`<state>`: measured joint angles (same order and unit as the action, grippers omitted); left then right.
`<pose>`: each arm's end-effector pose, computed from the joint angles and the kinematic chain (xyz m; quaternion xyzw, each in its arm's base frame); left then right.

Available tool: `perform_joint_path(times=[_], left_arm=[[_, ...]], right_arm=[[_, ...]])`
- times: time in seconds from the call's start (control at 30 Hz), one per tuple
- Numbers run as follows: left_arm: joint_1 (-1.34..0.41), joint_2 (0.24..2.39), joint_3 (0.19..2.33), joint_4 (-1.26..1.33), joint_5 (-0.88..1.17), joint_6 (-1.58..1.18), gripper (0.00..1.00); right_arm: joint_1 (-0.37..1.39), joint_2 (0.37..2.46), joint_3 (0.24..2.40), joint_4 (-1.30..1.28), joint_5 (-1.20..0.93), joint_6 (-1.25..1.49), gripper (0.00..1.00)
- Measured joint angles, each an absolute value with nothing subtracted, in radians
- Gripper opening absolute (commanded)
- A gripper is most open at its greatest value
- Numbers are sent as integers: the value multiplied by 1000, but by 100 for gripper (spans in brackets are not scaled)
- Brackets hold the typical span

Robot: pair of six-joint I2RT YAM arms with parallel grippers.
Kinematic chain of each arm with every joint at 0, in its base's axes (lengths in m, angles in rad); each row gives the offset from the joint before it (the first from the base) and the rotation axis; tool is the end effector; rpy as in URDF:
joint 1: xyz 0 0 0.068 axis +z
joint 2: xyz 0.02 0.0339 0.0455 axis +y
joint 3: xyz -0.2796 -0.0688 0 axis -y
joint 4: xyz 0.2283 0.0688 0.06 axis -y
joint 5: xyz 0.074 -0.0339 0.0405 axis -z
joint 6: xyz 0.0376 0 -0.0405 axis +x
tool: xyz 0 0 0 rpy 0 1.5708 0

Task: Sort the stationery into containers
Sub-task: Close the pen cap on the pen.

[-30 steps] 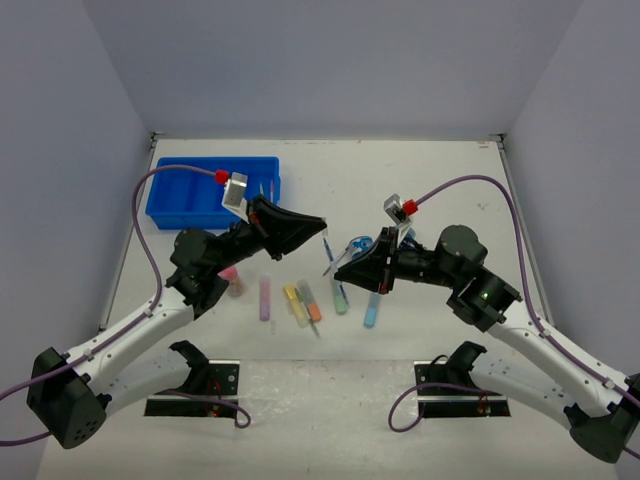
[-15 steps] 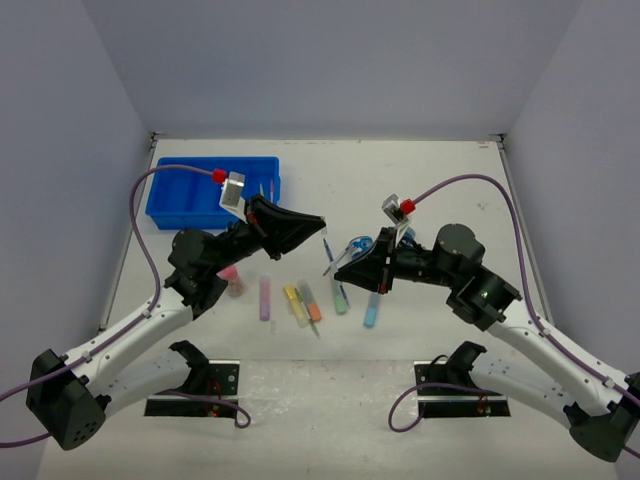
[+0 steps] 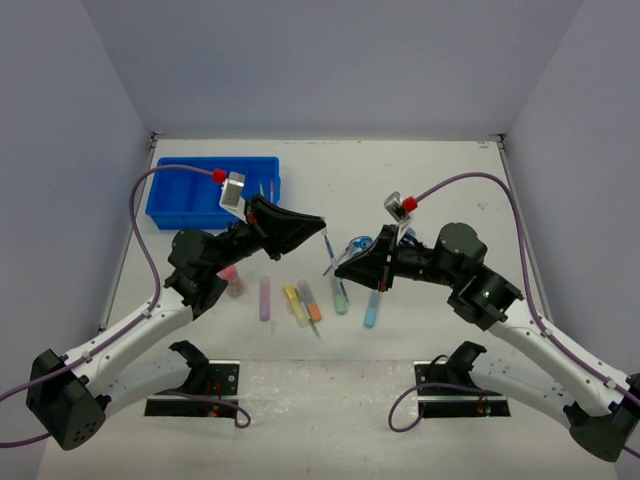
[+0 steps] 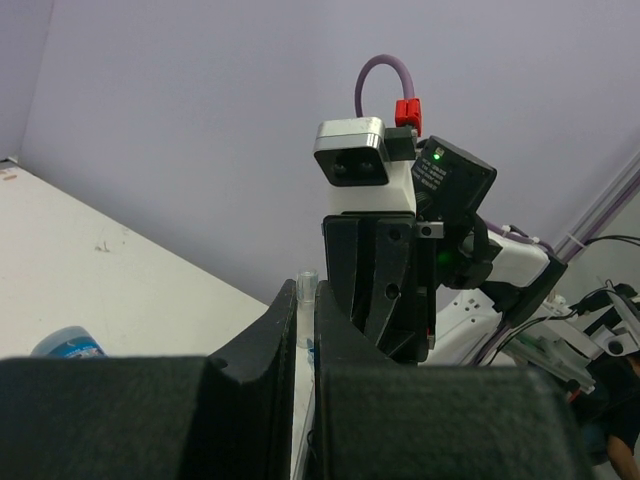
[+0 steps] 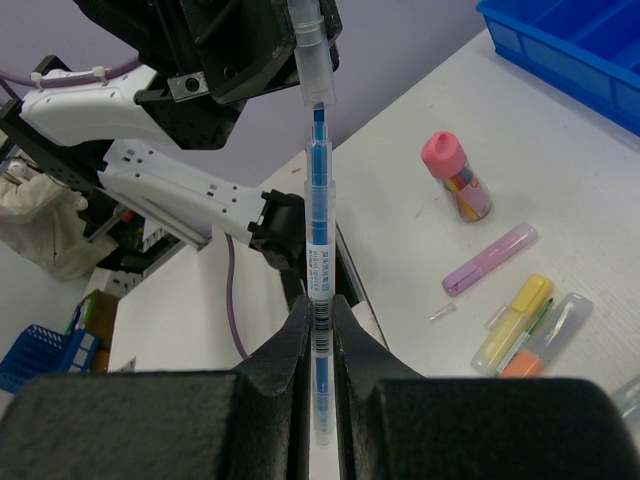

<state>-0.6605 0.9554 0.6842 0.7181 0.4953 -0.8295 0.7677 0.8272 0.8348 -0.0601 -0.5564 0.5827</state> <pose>0.1400 -0.1314 0.3847 0.1631 0.5322 -0.6522 0.5145 0.1045 0.1284 0.3755 -0.2526 0.6771 0.5692 0.3921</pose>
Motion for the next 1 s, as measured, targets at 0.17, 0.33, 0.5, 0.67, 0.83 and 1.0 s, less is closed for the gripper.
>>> perform_joint_path(times=[0.17, 0.33, 0.5, 0.67, 0.83, 1.0], left_arm=[[-660, 956, 678, 737, 499, -851, 0], [-660, 960, 647, 788, 503, -887, 0], [-657, 965, 621, 844, 495, -926, 0], [-653, 967, 607, 885, 466, -954, 0], [-648, 966, 606, 904, 438, -961, 0], [-648, 959, 606, 903, 406, -961, 0]], right_arm=[[768, 831, 842, -60, -541, 583, 0], [768, 837, 848, -52, -537, 584, 0], [772, 856, 848, -18, -537, 593, 0], [774, 883, 848, 42, -529, 605, 0], [778, 894, 848, 90, -508, 607, 0], [779, 903, 842, 142, -490, 593, 0]])
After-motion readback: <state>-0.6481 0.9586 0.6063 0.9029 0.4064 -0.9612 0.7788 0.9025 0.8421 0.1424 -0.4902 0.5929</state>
